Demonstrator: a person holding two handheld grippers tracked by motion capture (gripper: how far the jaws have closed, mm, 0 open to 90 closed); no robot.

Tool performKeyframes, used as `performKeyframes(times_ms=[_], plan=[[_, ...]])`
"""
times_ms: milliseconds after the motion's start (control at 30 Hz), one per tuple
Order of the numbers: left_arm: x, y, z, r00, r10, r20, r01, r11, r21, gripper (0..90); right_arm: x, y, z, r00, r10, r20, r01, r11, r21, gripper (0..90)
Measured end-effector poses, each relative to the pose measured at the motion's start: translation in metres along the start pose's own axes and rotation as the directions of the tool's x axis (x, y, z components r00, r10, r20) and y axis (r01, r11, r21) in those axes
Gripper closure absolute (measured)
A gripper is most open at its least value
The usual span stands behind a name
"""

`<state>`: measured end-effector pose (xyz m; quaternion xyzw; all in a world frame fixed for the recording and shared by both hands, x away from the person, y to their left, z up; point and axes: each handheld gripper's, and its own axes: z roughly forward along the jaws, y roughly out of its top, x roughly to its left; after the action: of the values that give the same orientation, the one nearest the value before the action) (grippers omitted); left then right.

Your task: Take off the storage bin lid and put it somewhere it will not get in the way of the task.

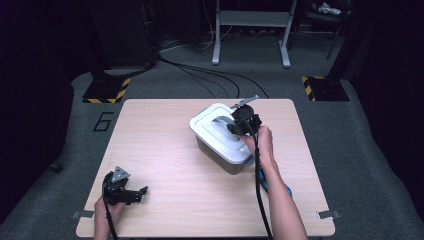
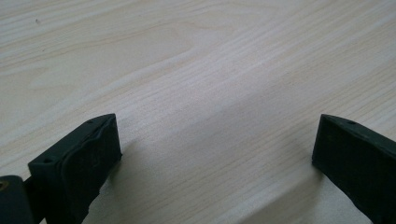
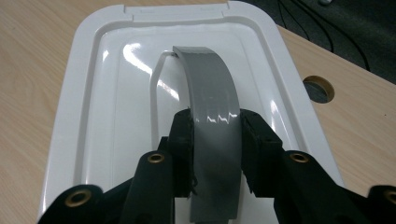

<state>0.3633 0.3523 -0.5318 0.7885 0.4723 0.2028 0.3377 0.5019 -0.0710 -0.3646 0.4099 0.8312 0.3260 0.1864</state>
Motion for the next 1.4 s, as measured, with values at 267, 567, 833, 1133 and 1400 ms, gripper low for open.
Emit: performKeyframes(times_ms=[267,567,833,1133,1400], plan=[[0.000,0.000,0.000,1.0000,0.000,0.000,0.000,1.0000,0.000,1.1,0.000,0.005,-0.016,0.9999,0.003,0.013,-0.003,0.999,-0.039,67.6],[0.000,0.000,0.000,1.0000,-0.001,-0.001,0.001,1.0000,-0.002,1.1,-0.009,0.007,-0.038,0.9982,0.037,0.047,-0.033,0.996,-0.086,67.5],[0.000,0.000,0.000,1.0000,-0.003,0.000,0.003,1.0000,0.000,1.1,-0.023,0.001,-0.053,0.9930,0.094,0.073,-0.086,0.991,-0.103,67.5],[0.000,0.000,0.000,1.0000,-0.002,-0.001,0.002,1.0000,-0.001,1.1,-0.040,-0.005,-0.068,0.9857,0.126,0.112,-0.112,0.986,-0.125,67.4],[0.000,0.000,0.000,1.0000,0.000,-0.001,0.000,1.0000,0.000,1.1,-0.060,-0.013,-0.079,0.9732,0.172,0.152,-0.150,0.978,-0.147,67.4]])
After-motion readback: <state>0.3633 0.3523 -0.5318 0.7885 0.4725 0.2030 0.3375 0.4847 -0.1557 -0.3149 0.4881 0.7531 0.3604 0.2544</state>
